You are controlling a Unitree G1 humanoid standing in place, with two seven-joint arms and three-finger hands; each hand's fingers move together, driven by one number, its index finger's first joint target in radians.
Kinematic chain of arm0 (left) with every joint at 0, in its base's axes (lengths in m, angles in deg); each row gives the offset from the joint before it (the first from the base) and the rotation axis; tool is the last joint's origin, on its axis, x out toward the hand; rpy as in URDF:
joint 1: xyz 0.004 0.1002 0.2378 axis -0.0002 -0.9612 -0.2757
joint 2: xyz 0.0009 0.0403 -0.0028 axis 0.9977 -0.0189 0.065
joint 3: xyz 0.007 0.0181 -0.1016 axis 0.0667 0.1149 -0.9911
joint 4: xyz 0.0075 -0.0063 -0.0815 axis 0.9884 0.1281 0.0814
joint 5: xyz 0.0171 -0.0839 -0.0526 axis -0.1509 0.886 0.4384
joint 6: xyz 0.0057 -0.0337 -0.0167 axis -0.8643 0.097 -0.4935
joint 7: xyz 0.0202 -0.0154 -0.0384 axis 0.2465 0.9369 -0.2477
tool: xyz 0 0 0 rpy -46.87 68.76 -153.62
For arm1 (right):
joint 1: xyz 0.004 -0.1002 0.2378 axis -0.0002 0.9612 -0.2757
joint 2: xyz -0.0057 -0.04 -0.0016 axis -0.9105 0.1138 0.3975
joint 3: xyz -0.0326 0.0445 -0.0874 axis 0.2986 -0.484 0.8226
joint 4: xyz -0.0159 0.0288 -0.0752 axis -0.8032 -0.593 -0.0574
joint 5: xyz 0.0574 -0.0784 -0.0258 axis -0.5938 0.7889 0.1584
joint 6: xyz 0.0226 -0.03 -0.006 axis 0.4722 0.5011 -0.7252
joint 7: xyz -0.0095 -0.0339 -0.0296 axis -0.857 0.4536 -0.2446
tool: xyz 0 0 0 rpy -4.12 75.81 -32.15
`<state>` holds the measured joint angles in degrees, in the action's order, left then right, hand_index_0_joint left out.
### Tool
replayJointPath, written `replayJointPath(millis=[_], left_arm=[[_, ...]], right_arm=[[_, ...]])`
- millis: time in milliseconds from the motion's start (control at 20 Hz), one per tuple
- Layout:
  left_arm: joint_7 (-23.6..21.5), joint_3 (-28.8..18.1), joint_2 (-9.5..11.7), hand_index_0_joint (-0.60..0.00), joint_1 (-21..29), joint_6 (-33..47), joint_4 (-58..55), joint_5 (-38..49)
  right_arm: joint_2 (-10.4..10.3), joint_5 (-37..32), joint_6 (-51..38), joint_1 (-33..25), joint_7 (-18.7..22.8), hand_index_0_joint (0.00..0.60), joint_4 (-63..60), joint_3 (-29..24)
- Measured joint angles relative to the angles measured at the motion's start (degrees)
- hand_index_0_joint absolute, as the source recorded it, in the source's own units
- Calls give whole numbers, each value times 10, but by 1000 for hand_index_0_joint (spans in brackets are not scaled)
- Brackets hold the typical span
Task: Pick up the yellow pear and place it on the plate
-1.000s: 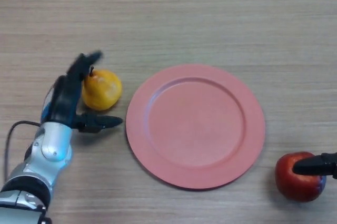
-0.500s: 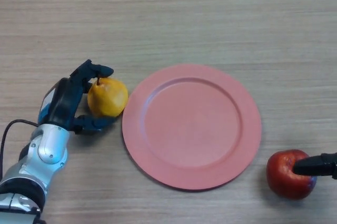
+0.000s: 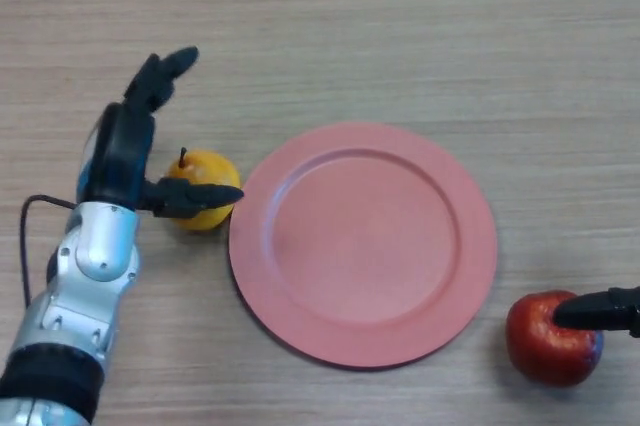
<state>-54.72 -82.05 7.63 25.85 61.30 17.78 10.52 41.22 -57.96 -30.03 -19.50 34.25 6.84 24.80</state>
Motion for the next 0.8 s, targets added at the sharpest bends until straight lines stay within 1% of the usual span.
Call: replayJointPath(millis=[50, 150, 350, 400, 450, 500, 550, 600, 650, 700, 750, 800], left_arm=[[28, 2, -13, 0, -15, -34, -62, 38], [27, 17, -11, 0, -13, -34, -71, 0], [27, 19, -9, 0, -21, -34, -72, 1], [28, 19, -9, 0, -26, -34, -76, 3], [28, 19, -9, 0, -26, -34, -77, 3], [28, 19, -8, 0, -27, -35, -83, 4], [28, 17, -7, 0, -32, -42, -104, 12], [29, 13, -7, -101, -35, -50, -120, 13], [31, 7, -5, -245, -37, -53, -130, 18], [40, 6, -3, -344, -41, -67, -143, 39], [57, 0, -1, -486, -52, -103, -174, 60], [64, -2, 2, -584, -62, -126, -197, 70]], right_arm=[[0, 1, 0, 3, 0, 0, 0, 0], [0, 0, 0, 3, 0, 0, 0, 1], [0, 1, 0, 3, 0, 0, 2, 0], [0, 1, 0, 3, 0, 100, 2, 0], [0, 1, 0, 3, 0, 250, 2, 0], [0, 1, 0, 3, 0, 351, 2, 0], [0, 0, 0, 2, 0, 500, 2, 0], [0, 0, 0, 2, 0, 517, 2, 0], [0, 0, 0, 2, 0, 368, 2, 0], [0, 0, 0, 2, 0, 265, 2, 0], [0, 0, 0, 1, 0, 118, 2, 0], [0, 0, 0, 1, 0, 17, 2, 0]])
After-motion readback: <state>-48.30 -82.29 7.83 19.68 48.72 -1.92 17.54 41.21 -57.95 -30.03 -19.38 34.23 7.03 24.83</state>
